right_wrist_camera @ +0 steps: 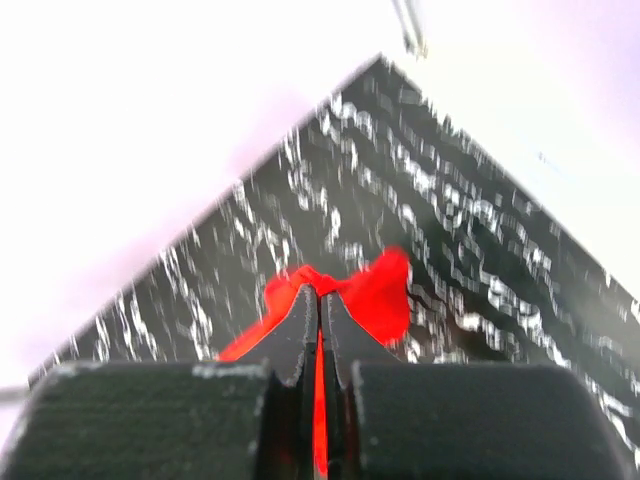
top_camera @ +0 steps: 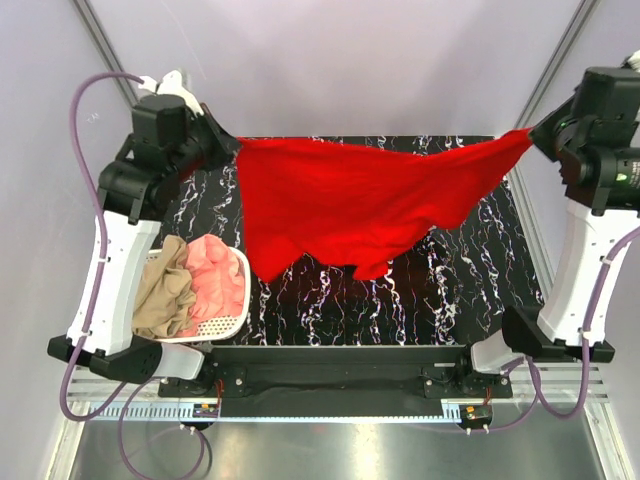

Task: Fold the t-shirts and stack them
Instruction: Flatten the tshirt out

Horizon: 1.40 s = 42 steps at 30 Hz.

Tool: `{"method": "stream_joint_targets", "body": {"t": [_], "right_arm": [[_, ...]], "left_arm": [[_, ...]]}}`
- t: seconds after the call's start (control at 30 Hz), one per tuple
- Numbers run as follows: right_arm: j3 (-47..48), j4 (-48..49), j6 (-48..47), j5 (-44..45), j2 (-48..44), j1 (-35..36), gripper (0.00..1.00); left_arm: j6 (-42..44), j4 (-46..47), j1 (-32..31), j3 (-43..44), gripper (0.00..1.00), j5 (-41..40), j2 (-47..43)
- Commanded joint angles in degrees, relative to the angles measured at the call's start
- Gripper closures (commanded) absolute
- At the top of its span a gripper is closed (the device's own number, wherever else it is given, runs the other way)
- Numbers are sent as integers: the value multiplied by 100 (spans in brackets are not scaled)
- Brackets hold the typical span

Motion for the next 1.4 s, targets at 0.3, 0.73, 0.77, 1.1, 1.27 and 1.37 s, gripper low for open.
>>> {"method": "stream_joint_targets", "body": {"t": [0.3, 0.73, 0.77, 1.1, 1.27, 1.37], "right_arm": [[994, 2088, -437, -11, 5, -464, 100], [1047, 4365, -1307, -205, -759, -464, 100], [1055, 4436, -1394, -205, -786, -464, 100], [1126, 4981, -1536, -161, -1015, -464, 100], [425, 5113, -1386, -222, -971, -464, 100], [125, 5386, -1386, -240, -787, -464, 100]], "left_arm": [[354, 466, 402, 1590, 100, 481, 179], [539, 1424, 446, 2846, 100, 349, 161], [548, 1434, 446, 2899, 100, 332, 161], [487, 1644, 446, 3102, 100, 270, 64], [302, 2364, 446, 2155, 100, 261, -173], [240, 2962, 446, 1434, 100, 59, -191]]}}
